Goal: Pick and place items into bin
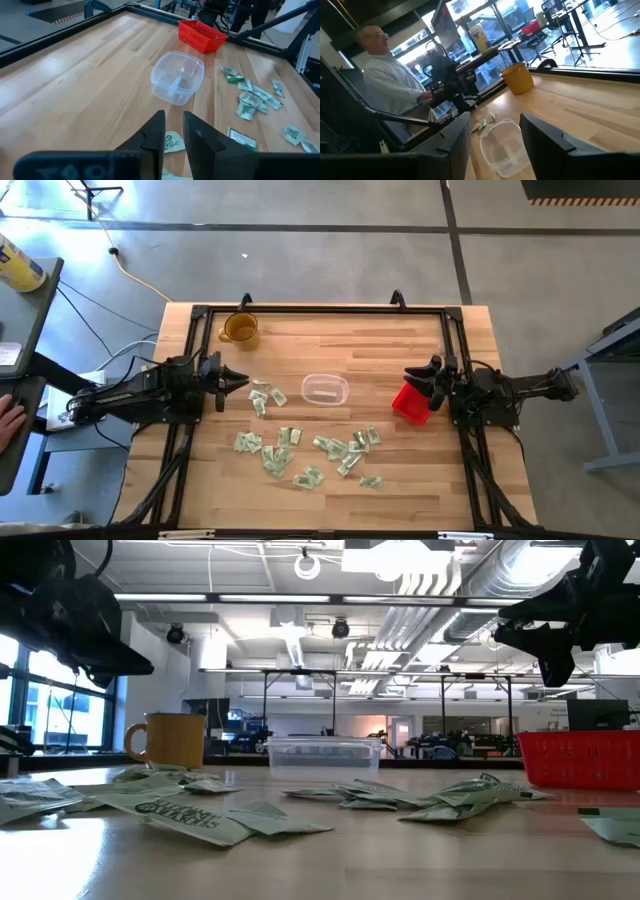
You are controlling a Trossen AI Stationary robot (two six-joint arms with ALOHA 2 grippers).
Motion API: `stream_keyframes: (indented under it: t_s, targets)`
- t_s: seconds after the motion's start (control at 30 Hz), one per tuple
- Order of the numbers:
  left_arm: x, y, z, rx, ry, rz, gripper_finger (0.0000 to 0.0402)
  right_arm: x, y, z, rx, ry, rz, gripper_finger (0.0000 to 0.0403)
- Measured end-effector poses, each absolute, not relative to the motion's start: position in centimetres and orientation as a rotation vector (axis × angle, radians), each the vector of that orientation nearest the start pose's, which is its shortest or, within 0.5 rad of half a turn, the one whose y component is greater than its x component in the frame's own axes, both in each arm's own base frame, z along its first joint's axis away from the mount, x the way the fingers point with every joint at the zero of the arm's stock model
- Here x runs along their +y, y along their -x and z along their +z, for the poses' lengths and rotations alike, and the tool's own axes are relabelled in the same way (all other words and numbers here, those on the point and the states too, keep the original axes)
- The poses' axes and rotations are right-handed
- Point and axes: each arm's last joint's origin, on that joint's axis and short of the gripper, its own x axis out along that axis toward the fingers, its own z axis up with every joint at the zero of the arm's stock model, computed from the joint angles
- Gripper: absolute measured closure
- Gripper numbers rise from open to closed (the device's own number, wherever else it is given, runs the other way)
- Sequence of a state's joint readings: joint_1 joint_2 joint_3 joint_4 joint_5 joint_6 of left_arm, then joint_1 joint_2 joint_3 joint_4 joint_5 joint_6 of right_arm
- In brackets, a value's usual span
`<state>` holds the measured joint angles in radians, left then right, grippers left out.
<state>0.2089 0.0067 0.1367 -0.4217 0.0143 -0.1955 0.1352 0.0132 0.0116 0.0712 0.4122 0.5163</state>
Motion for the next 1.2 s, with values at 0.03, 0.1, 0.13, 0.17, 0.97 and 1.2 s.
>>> stream_keyframes:
  t_s: [0.03, 0.1, 0.13, 0.17, 0.97, 1.2]
  targets:
    - [1.7, -8.21, 16.86, 0.271, 0.226, 0.221, 0.03, 0.13, -9.58, 17.32, -0.138, -0.532, -0.254, 0.0238]
    - [1.7, -8.21, 16.87, 0.271, 0.226, 0.221, 0.03, 0.13, -9.58, 17.32, -0.138, -0.532, -0.254, 0.0236]
    - [1.7, -8.21, 16.87, 0.271, 0.226, 0.221, 0.03, 0.13, -9.58, 17.33, -0.138, -0.532, -0.253, 0.0236]
    - [1.7, -8.21, 16.87, 0.271, 0.226, 0.221, 0.03, 0.13, -9.58, 17.33, -0.138, -0.532, -0.253, 0.0236]
    - [1.7, -8.21, 16.86, 0.271, 0.226, 0.221, 0.03, 0.13, -9.58, 17.33, -0.138, -0.532, -0.254, 0.0241]
    - [1.7, -8.21, 16.87, 0.271, 0.226, 0.221, 0.03, 0.13, -9.59, 17.32, -0.138, -0.532, -0.254, 0.0237]
